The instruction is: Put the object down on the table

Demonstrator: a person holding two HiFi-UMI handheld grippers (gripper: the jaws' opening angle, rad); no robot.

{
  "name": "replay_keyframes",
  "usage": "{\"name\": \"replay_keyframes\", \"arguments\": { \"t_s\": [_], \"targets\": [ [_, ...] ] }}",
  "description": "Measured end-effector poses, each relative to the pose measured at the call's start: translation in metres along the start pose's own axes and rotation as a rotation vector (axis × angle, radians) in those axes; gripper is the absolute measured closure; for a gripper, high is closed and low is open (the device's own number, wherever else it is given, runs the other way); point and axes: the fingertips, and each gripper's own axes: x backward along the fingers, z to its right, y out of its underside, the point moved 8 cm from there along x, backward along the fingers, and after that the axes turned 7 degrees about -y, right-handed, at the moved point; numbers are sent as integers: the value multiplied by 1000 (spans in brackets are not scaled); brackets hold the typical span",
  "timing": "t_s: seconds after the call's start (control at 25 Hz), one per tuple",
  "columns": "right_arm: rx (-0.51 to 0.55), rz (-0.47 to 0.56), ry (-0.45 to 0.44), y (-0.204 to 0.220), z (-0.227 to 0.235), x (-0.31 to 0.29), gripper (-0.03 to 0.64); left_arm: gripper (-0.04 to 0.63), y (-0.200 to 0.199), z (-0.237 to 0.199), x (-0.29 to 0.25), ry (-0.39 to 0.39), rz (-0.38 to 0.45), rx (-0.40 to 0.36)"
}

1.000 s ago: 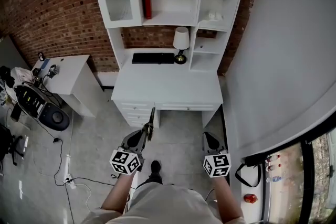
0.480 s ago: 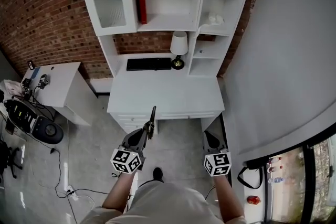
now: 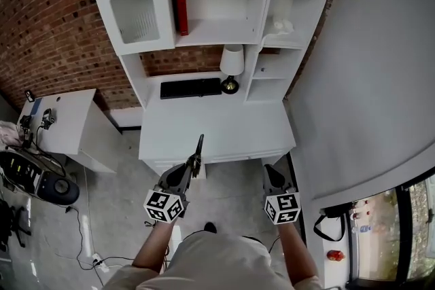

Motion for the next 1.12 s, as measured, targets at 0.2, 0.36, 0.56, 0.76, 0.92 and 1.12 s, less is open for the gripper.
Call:
{"name": "replay_keyframes", "arguments": {
  "t_s": [0.2,0.36,0.56,0.76,0.92,1.12],
  "targets": [
    [-17,0,12,-8,-6,-24,614,584,-6,-25,-15,19,-9,-1],
    [-19,-5,17,-7,-6,-33,614,584,-4,-34,-22,23,-16,9],
    [-33,-3,20,-8,2,-44,614,584,-2,-42,-34,12,-34,21],
    [-42,-11,5,-7,23,-64,615,584,-5,-45,-52,-12,-30,16],
    [-48,-23,-31,-8,44,-89,614,584,-5,-44,-72,-49,-32,25],
    [-37,-15,-86,-24,80,-119,614,584,-15,-35,-105,-89,-20,31]
  ]
}}
